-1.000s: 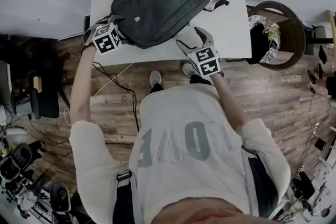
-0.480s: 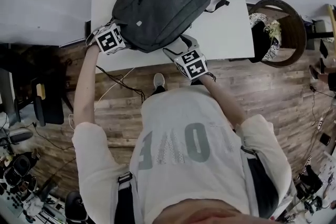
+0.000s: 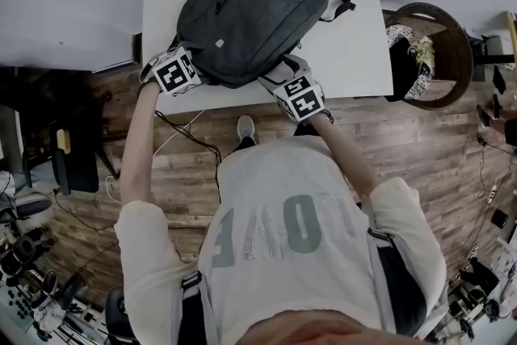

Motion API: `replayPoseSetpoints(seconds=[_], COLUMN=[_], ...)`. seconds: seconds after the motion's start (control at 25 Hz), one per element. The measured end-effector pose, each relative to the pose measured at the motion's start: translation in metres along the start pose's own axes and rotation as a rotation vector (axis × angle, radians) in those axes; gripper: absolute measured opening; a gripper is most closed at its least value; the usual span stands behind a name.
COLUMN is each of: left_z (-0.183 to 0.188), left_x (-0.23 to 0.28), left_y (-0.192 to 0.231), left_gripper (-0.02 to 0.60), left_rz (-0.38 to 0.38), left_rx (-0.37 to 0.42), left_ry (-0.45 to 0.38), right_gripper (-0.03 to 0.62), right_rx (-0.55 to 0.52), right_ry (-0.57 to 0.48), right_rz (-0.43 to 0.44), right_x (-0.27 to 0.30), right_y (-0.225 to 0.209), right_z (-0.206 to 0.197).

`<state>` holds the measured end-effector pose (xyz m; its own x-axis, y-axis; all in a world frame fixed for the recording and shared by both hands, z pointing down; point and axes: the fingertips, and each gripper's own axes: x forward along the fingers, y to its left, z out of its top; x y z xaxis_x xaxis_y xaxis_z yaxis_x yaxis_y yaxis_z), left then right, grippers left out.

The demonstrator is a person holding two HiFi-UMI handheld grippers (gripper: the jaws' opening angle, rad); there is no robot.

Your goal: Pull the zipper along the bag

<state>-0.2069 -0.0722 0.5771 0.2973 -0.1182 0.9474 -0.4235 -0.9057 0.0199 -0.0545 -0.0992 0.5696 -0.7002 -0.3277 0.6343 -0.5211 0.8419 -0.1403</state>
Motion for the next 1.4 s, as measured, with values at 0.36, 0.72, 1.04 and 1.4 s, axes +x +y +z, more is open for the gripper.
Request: replayPoseSetpoints(seconds=[0.36, 0.72, 1.04, 1.4], left_z=[0.041, 0.082, 0.136, 0.187], left_x=[0.013, 0.027, 0.048, 0.067], left_y=[-0.045, -0.064, -0.078, -0.075], left_gripper=[0.272, 0.258, 0.235, 0.222], left_rz=[0.009, 0.008, 0.039, 0.096], left_rx=[-0.015, -0.060, -0.097, -0.175], left_ry=[-0.113, -0.161, -0.210, -0.223], right_gripper=[0.360, 0.364, 0.364, 0.362], right_rx=[-0.113, -0.214, -0.260, -0.290], right_ry=[0.058, 0.086, 0.099, 0.071], right_rz=[0.018, 0.019, -0.022, -0.045], right_x=[-0.017, -0.029, -0.043, -0.053], right_y=[-0.039, -0.077, -0.127, -0.175], right_z=[-0.003, 0.004, 0.004, 0.006])
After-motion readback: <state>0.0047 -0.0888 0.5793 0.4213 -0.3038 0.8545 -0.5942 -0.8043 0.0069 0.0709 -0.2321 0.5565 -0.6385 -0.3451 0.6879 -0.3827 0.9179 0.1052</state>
